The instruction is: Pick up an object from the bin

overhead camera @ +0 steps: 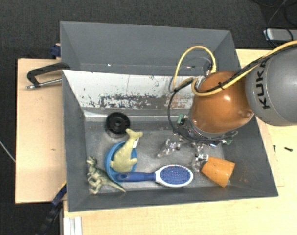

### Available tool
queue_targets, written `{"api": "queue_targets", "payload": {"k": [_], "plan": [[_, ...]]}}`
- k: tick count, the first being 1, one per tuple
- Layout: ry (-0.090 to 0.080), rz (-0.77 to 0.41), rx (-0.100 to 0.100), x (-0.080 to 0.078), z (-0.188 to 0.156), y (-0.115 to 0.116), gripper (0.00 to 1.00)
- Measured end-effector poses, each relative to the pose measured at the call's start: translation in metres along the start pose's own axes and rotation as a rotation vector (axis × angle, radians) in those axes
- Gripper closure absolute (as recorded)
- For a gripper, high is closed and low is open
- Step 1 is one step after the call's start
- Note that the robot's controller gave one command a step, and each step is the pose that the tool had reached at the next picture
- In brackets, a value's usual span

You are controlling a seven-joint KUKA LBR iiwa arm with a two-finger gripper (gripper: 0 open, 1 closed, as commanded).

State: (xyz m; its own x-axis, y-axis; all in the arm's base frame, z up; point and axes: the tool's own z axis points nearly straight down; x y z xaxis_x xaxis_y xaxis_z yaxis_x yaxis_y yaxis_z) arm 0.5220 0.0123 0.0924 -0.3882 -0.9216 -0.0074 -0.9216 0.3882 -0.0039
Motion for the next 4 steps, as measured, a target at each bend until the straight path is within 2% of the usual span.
{"api": "queue_targets", "payload": {"k": [1, 2, 3, 4], "plan": [[0.004, -0.219, 0.002, -0.057, -0.003, 0.049, 0.0], [0.007, -0.399, 0.013, -0.147, -0.015, 0.086, 0.0], [0.006, -0.8, 0.027, -0.17, 0.008, 0.075, 0.0], [0.018, -1.193, 0.04, -0.194, 0.011, 0.074, 0.0]]}}
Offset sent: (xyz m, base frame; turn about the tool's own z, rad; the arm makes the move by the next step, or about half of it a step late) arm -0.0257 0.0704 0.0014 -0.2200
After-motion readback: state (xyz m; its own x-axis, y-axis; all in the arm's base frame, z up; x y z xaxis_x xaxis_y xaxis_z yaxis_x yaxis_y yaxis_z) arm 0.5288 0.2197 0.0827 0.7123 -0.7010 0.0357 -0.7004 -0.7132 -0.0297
